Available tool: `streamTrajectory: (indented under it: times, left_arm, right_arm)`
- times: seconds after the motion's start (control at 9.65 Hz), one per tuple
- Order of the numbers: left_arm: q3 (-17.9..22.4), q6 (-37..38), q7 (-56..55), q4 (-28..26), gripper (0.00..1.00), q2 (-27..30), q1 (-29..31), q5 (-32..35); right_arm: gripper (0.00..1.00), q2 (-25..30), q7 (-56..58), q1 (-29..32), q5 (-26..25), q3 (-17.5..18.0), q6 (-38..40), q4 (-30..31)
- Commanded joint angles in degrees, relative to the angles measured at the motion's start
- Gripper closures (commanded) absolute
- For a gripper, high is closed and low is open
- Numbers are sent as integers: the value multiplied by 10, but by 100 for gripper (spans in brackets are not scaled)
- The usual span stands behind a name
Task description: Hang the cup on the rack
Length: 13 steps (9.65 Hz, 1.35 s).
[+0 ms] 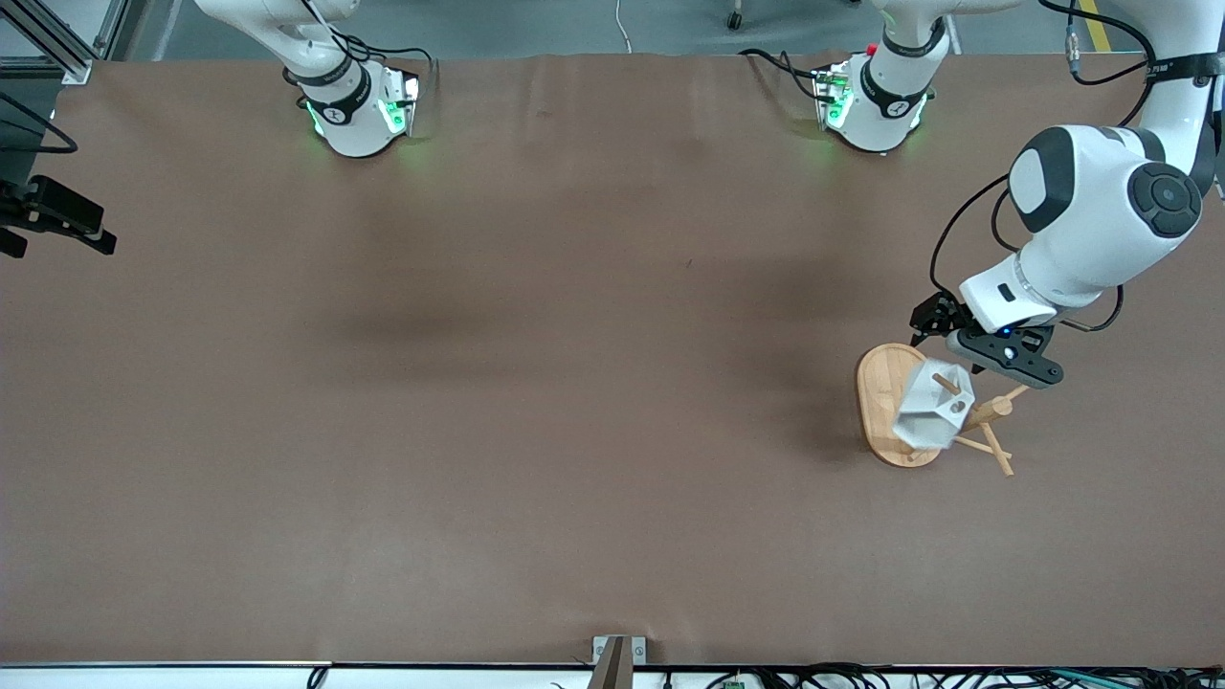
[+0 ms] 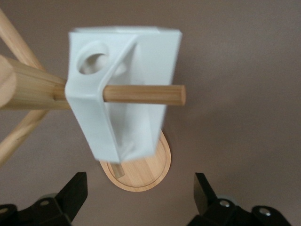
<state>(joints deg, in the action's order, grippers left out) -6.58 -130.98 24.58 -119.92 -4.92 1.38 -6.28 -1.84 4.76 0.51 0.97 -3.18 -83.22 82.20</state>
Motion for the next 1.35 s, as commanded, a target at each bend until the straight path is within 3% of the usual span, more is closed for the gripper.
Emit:
streamTrajectory:
  times: [0.0, 0.62, 0.83, 1.24]
  left_arm:
    - [3, -2, 4, 15, 0, -11, -5, -11]
    - [-2, 137, -149, 87, 0, 45, -6, 4]
    - [-13, 230, -200, 155, 0, 47, -4, 73]
    - [-10, 294, -198, 231, 0, 47, 9, 67]
  right_arm:
    - [1, 16, -3, 4, -4, 2, 0, 16]
    - [1, 17, -3, 3, -4, 2, 0, 16]
    - [1, 17, -3, 3, -4, 2, 3, 16]
    - [1, 17, -3, 4, -4, 2, 4, 16]
